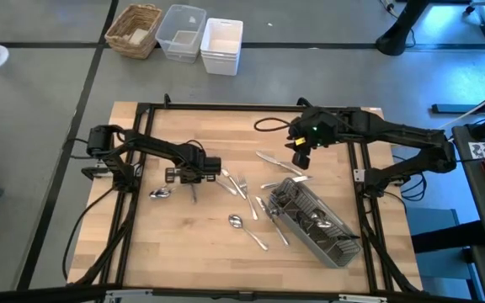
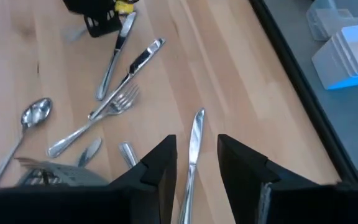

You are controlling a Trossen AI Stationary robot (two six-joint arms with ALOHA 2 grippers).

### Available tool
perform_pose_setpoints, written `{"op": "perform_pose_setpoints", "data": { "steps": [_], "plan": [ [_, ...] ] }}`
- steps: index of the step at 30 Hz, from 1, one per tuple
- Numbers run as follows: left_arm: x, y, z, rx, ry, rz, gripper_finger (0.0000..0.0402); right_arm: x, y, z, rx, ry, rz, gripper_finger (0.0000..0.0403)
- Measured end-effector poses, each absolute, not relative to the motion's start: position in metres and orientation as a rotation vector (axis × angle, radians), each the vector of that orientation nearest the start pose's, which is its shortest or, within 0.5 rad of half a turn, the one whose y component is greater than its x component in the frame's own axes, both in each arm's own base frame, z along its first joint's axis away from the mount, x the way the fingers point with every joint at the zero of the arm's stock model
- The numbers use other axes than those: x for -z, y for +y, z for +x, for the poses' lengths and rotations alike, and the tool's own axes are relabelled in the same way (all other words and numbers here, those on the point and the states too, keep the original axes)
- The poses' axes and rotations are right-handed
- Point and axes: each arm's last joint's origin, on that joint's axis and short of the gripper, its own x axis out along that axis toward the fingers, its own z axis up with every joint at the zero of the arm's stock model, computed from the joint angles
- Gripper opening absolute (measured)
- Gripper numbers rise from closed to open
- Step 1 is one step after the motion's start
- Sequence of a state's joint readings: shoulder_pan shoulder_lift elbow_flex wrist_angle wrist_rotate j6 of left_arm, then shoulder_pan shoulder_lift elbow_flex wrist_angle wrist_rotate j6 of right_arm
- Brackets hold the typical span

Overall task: Sort silverware
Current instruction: Put the silver spoon into the gray silverware basket

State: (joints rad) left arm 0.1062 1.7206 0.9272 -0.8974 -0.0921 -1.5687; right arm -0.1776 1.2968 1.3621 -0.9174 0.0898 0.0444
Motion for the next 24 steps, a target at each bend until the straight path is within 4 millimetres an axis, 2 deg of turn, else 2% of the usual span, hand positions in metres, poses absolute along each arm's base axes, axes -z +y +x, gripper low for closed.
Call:
{"op": "perform_pose_setpoints", "data": {
  "steps": [2, 9, 24],
  "plan": [
    [-0.136, 0.031, 0.260, -1.411, 1.188, -1.141, 0.0010, -0.360, -0.047, 0.247, 0.269, 0.866, 0.079, 0.0119],
    [-0.138, 0.031, 0.261, -1.387, 1.179, -1.135, 0.0007, -0.355, -0.046, 0.241, 0.262, 0.949, 0.027, 0.0119],
    [-0.169, 0.032, 0.266, -1.224, 0.963, -1.240, 0.0003, -0.352, -0.048, 0.235, 0.295, 1.036, -0.080, 0.0119]
  ]
}}
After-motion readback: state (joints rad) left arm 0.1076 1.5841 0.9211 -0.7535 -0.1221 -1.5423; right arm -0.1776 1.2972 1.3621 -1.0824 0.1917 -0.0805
